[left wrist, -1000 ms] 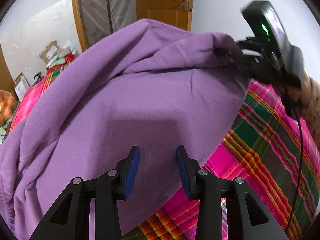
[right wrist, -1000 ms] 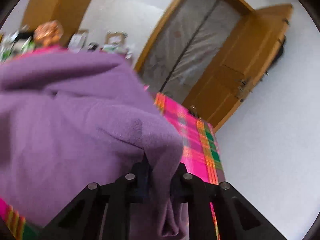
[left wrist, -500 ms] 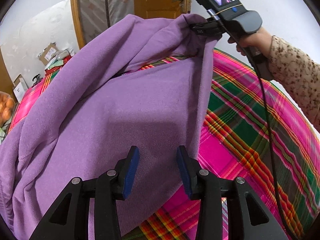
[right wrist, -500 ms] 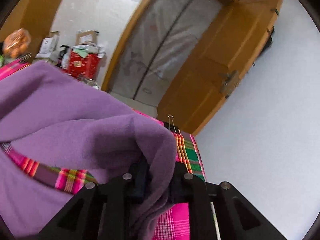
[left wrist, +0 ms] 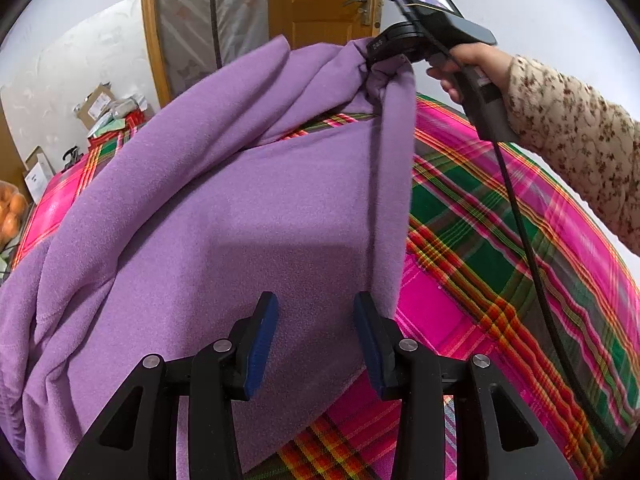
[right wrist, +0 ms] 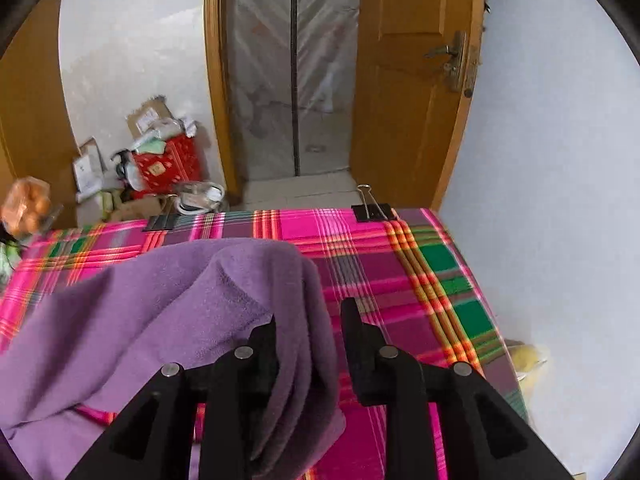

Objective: Fold clothes

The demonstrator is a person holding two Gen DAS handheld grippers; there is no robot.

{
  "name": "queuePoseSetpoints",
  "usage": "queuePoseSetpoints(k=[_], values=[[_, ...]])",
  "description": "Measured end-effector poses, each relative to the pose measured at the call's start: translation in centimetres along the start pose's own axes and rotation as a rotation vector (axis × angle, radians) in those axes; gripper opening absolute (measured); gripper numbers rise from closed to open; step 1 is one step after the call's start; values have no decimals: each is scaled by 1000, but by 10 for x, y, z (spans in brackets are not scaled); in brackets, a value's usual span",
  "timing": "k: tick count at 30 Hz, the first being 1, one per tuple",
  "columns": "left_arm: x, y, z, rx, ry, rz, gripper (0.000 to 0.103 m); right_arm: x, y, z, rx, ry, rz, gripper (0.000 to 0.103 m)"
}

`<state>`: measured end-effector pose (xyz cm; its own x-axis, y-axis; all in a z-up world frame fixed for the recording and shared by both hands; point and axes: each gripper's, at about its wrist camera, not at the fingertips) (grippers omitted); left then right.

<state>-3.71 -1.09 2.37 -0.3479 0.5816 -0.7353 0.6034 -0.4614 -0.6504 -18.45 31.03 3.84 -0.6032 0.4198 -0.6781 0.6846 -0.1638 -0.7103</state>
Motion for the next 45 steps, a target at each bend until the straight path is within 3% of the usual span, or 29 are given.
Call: queuePoseSetpoints(k=[5,8,11,16,23,26,28,32,34,35,36,37,38,42,45], values=[[-13,8,8,-26,-44,-5,42,-32,23,-20,10,-45,-15,32],[-42,26,21,-84,-114,-32,42,-57,40,-34,41,-92,-17,43],[-73,46,35,-146,-185,-63,42,-78,73,-39,114,-202,17,56],[-126,98,65,-342,-276,-94,42,-79,116,-28,185,-365,132,64],[-172,158,94,-582,-366,-157,42,-63,128,11,216,-489,213,68],[-186,170,111,-699,-340,-243,47,-65,130,26,184,-464,195,71],[-188,171,121,-755,-344,-282,56,-68,131,35,160,-441,178,71],[-191,170,141,-785,-394,-288,56,-74,132,50,93,-382,142,72],[-190,168,147,-789,-403,-295,56,-77,130,57,60,-335,133,68],[-188,167,151,-797,-404,-295,56,-77,130,59,51,-304,130,56],[-186,166,155,-813,-403,-294,56,-77,131,59,49,-268,127,37],[-183,164,159,-828,-398,-295,56,-76,131,57,62,-251,128,29],[-179,162,163,-840,-390,-294,56,-72,132,51,98,-271,141,13],[-169,149,161,-790,-393,-281,56,-62,136,20,242,-371,203,6],[-165,141,155,-758,-377,-282,56,-77,140,3,252,-371,156,5]])
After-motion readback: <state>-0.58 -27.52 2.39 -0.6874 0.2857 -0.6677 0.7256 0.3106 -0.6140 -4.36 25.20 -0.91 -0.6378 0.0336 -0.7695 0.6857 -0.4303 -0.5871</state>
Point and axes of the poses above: each gripper's, at about its wrist camera, not at the fingertips, and x roughly the way its jaws point, z to its left, y to its underside, and after that the axes turned 13 degrees about y, right-handed
